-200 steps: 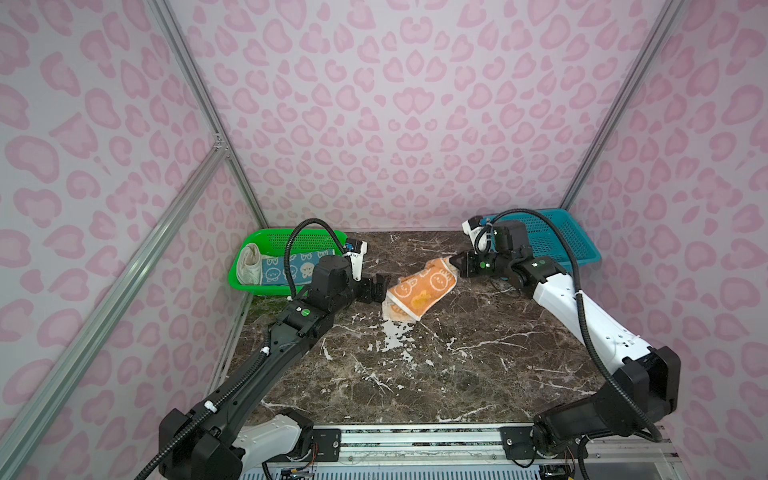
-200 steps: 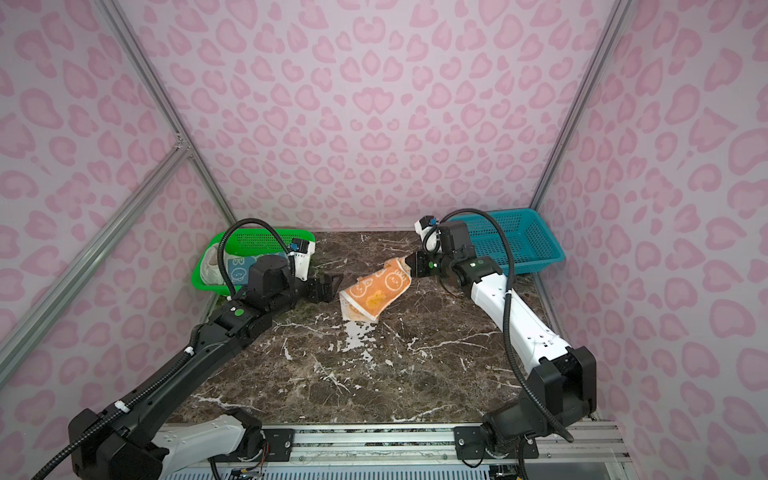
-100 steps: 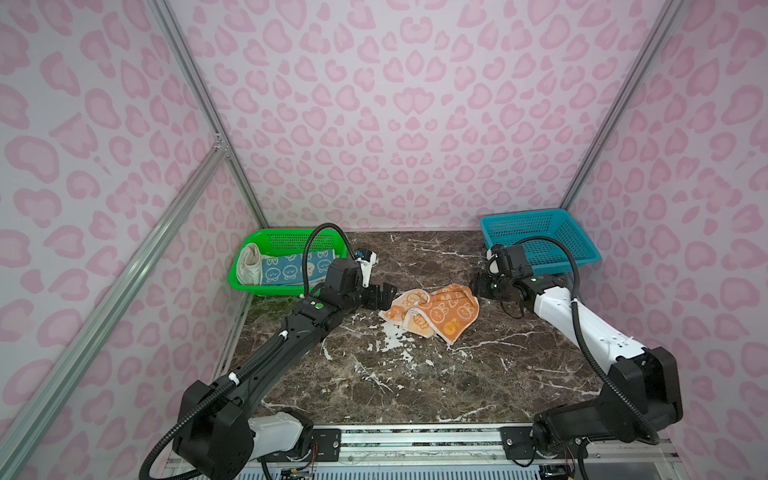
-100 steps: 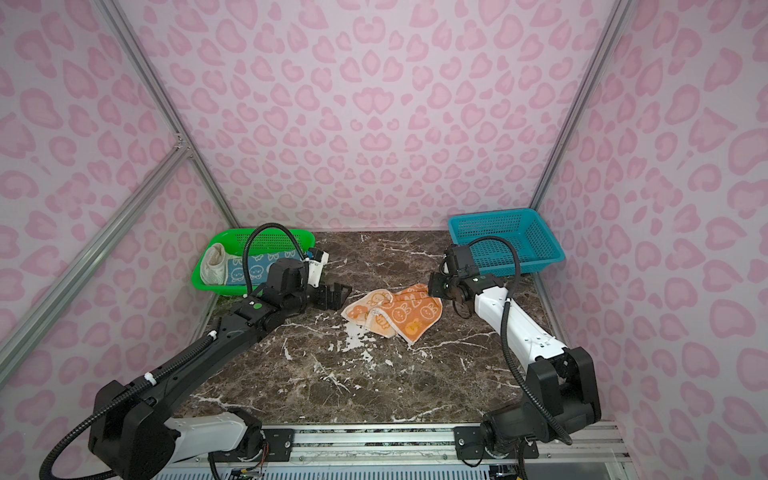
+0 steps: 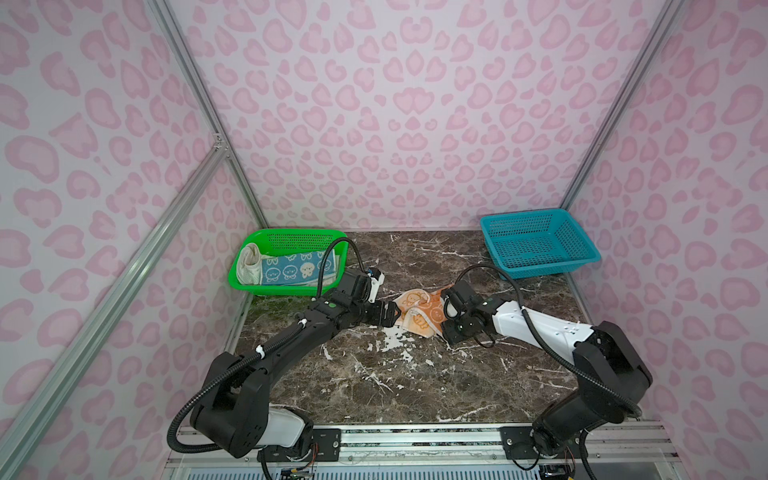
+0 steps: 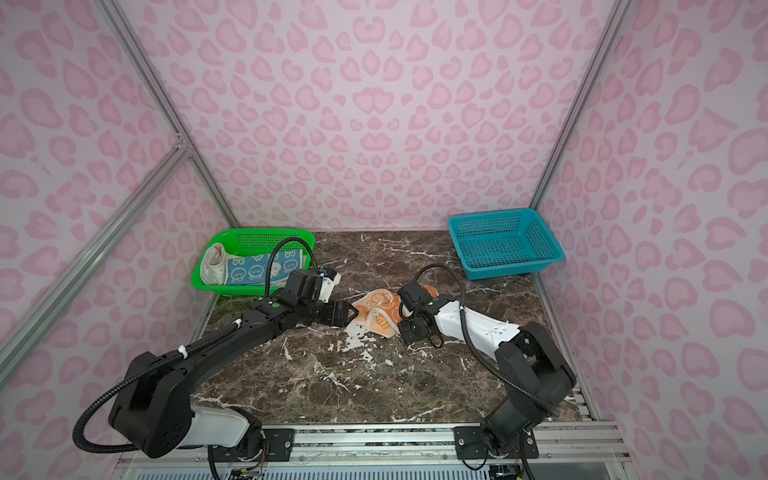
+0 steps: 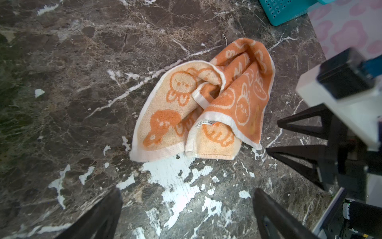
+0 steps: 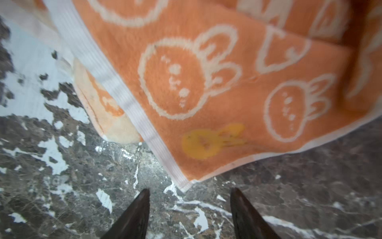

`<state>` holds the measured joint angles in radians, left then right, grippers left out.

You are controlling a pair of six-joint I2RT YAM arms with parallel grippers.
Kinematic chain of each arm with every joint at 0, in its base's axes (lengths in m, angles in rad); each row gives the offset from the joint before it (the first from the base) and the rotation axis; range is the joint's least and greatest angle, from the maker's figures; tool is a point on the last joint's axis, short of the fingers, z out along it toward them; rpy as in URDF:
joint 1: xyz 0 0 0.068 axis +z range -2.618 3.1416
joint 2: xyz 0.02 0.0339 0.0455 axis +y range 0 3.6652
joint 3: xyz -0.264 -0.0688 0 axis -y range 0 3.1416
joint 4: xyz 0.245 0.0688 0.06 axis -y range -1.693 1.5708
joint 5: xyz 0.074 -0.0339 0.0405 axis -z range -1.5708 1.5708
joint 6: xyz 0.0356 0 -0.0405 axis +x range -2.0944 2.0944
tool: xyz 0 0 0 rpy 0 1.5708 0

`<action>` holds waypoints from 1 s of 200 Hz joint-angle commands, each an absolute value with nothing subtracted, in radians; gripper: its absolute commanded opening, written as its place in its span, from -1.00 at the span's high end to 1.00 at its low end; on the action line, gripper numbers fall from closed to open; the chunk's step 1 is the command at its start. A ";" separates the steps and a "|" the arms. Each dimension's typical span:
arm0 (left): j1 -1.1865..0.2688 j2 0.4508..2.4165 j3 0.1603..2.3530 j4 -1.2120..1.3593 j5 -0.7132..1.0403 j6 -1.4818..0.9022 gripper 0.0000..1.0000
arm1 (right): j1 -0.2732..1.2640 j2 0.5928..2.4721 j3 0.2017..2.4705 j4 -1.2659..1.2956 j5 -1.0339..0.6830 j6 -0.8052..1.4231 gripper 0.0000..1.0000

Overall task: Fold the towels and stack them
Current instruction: 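Grasp the orange towel's edges with both grippers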

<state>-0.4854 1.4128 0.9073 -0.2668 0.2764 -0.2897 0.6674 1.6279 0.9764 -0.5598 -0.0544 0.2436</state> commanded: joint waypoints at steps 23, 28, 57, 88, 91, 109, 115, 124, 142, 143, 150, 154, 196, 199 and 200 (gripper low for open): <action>-0.485 1.424 0.900 -0.259 0.272 -0.329 -1.00 | 0.735 1.738 0.977 -0.529 0.065 0.316 -0.18; -0.485 1.425 0.901 -0.259 0.272 -0.330 -1.00 | 0.735 1.747 0.979 -0.531 0.075 0.322 -0.14; -0.485 1.420 0.898 -0.262 0.267 -0.330 -1.00 | 0.733 1.750 0.973 -0.536 0.136 0.334 0.09; -0.485 1.419 0.896 -0.262 0.269 -0.330 -1.00 | 0.733 1.718 0.968 -0.539 0.143 0.302 0.06; -0.485 1.419 0.896 -0.262 0.270 -0.330 -1.00 | 0.735 1.713 0.969 -0.538 0.139 0.297 0.03; -0.485 1.419 0.897 -0.261 0.271 -0.330 -1.00 | 0.736 1.680 0.969 -0.531 0.129 0.265 -0.09; -0.485 1.418 0.899 -0.262 0.270 -0.330 -1.00 | 0.736 1.670 0.971 -0.531 0.130 0.255 -0.10; -0.485 1.417 0.898 -0.260 0.270 -0.328 -1.00 | 0.736 1.666 0.976 -0.528 0.133 0.241 -0.12; -0.485 1.418 0.899 -0.258 0.273 -0.328 -1.00 | 0.727 1.688 0.990 -0.525 0.105 0.212 -0.12; -0.485 1.418 0.899 -0.259 0.273 -0.328 -1.00 | 0.725 1.691 0.991 -0.525 0.101 0.211 -0.12; -0.485 1.417 0.900 -0.259 0.273 -0.328 -1.00 | 0.721 1.707 0.998 -0.523 0.080 0.204 -0.10; -0.486 1.417 0.899 -0.260 0.273 -0.328 -1.00 | 0.718 1.715 1.002 -0.523 0.069 0.203 -0.09; -0.485 1.401 0.892 -0.263 0.265 -0.330 -1.00 | 0.702 1.797 1.021 -0.529 0.020 0.205 0.25; -0.485 1.401 0.892 -0.262 0.265 -0.330 -1.00 | 0.701 1.799 1.021 -0.527 0.018 0.203 0.31; -0.485 1.402 0.893 -0.263 0.265 -0.330 -1.00 | 0.701 1.800 1.020 -0.526 0.016 0.204 0.34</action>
